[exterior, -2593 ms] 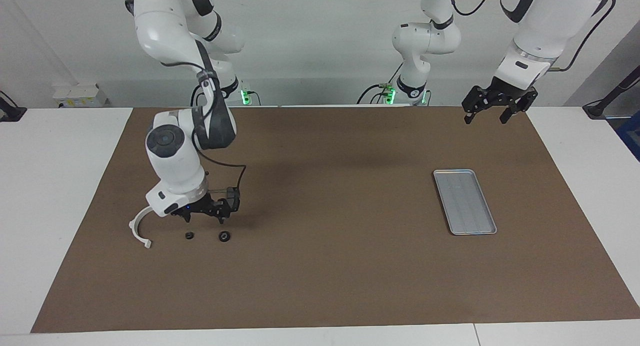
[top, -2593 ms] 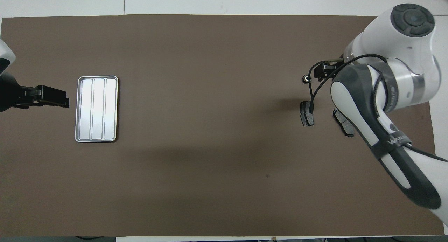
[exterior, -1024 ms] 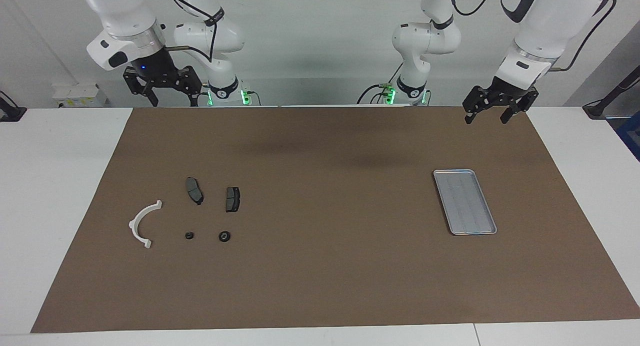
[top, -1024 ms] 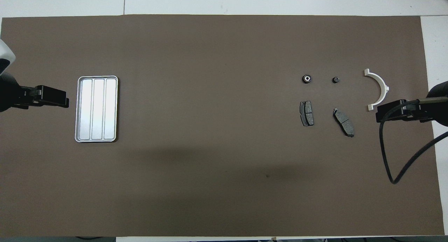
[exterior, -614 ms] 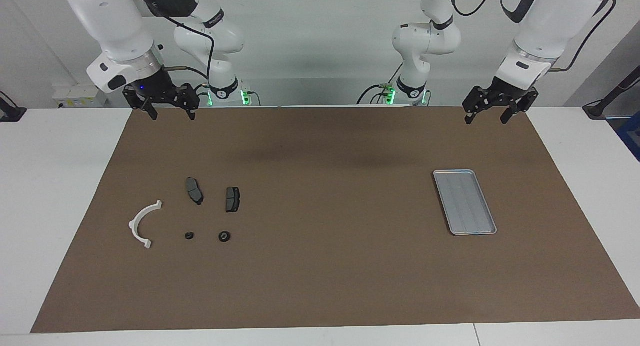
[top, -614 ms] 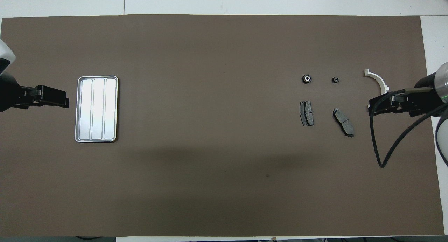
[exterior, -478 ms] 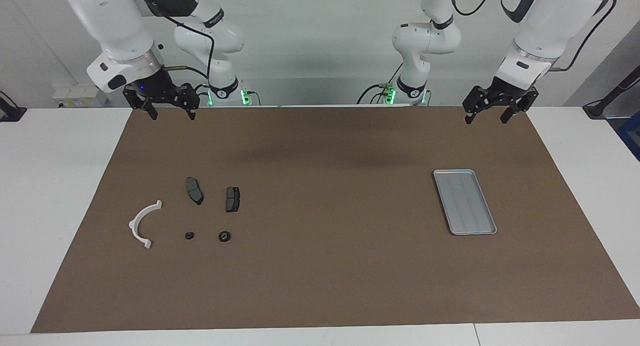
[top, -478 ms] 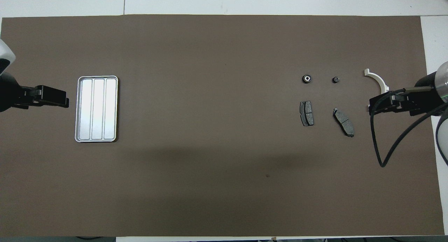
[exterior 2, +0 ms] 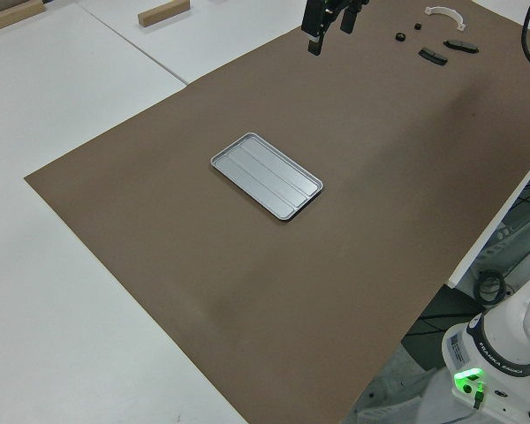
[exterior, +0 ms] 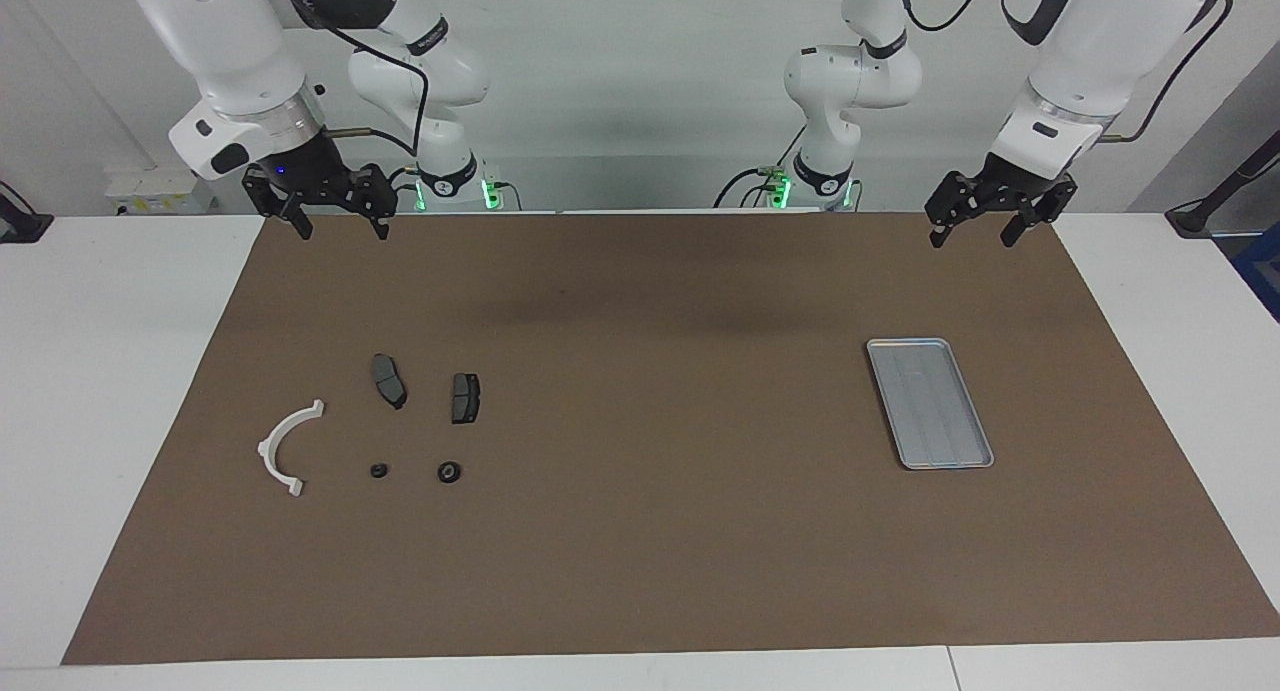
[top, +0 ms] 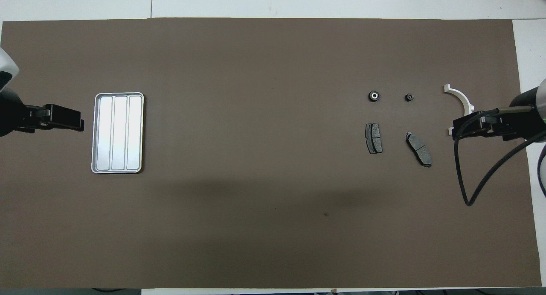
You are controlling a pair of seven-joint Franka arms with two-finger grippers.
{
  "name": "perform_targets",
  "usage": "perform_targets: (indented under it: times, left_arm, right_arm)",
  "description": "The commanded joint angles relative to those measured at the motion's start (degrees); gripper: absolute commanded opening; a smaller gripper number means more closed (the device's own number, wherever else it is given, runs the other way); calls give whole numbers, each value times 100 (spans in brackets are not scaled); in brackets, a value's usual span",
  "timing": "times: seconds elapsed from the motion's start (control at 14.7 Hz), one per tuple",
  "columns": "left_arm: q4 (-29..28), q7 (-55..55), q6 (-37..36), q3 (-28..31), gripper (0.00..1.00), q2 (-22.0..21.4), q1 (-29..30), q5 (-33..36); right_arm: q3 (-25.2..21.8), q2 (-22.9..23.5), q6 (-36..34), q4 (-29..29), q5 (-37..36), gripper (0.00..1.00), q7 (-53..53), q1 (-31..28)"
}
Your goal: Place bearing gear from tray to pile
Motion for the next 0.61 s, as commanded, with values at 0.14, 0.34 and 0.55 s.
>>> perform_targets:
  times: [0.14, 0.34, 0.55]
  left_arm:
    - [-54, -78, -62, 22, 100, -80, -33, 93]
    - [-54, -78, -62, 22, 100, -80, -33, 93]
    - [-54, -78, -62, 22, 100, -80, -33, 93]
  right_arm:
    - [80, -47, 185, -31, -173, 100, -85, -60]
    - [80, -47, 176, -31, -164, 100, -94, -60]
    - [80, -47, 176, -31, -112, 100, -94, -60]
